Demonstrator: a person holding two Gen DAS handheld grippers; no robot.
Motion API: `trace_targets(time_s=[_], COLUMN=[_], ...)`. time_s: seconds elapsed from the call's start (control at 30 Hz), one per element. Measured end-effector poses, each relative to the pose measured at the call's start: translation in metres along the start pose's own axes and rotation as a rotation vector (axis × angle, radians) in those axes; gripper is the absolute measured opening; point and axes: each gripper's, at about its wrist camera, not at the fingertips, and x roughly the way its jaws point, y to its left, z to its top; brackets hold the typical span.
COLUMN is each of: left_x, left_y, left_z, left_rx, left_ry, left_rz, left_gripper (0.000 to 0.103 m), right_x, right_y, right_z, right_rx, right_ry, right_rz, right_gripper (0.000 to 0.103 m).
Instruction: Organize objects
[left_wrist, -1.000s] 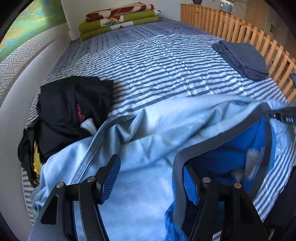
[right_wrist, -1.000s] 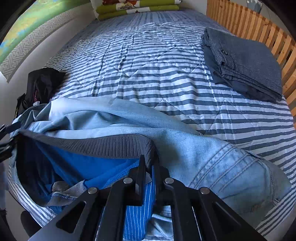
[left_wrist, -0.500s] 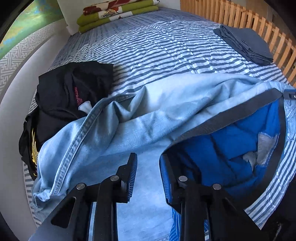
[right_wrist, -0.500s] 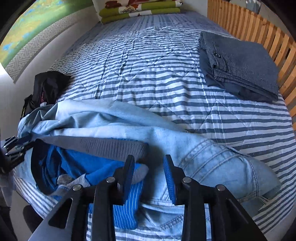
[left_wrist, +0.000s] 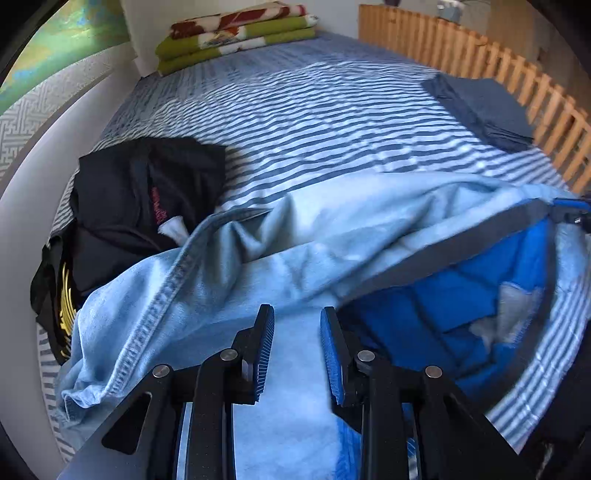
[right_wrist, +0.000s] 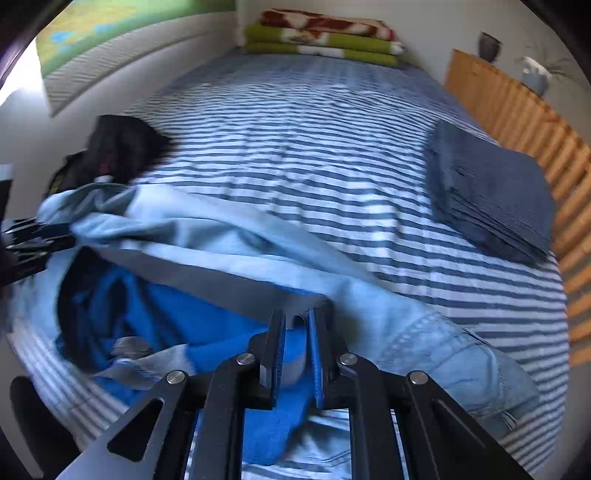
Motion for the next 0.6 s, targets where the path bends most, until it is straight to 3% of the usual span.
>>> trace_targets(time_s=[0.07,0.13,0.23,0.27,0.33,0.4,0.47,0.6], left_x=[-0.005,0.006,0.035,0.044,0.054,0.045,0.029,0.013], left_y=[-0.016,-0.029,-0.038,-0.036,-0.027,-0.015,-0.004,0.01], left_z=[-0.002,0.0,0.008,0.012,0.025,0.035,0.038,0.027], left_rx=[0.064,0.091,0.114,0.103,0.073,0.022,0.003,0.012], left_ry=[-0.002,0.03,0.073,0.086,0.082,0.041,0.005,0.002], left_rz=[-0.051,-0.106,-0.085,-0.079,-0.043,-0.048,-0.073,-0.027], left_gripper=[0.029,0.029,0.029,0.029,0.029,0.029,0.03,0.031], right_x=[0.014,0.034,0.056,0.061,0.057,0.036,0.013,0.003], right_y=[0.007,0.011,0.003,-0.002,-0.02,-0.037,-0.051,-0.045], right_z=[-0.001,0.001,0.01,0.016,0.036,0.052,0.055,0.034], right_rx=[-0.037,-0.067,-0.042,-0.023,0.035,0.09,0.135,0.067], right_ry=[0.069,0.136,0.191,0.183,0.082,-0.03,-0.07,0.024], right_rz=[0.061,0.047,0.069,0.026,-0.122,-0.163,-0.057,0.086], right_gripper=[0.012,0.012,0.012,0.011,0.01,0.01,0.011,0.012])
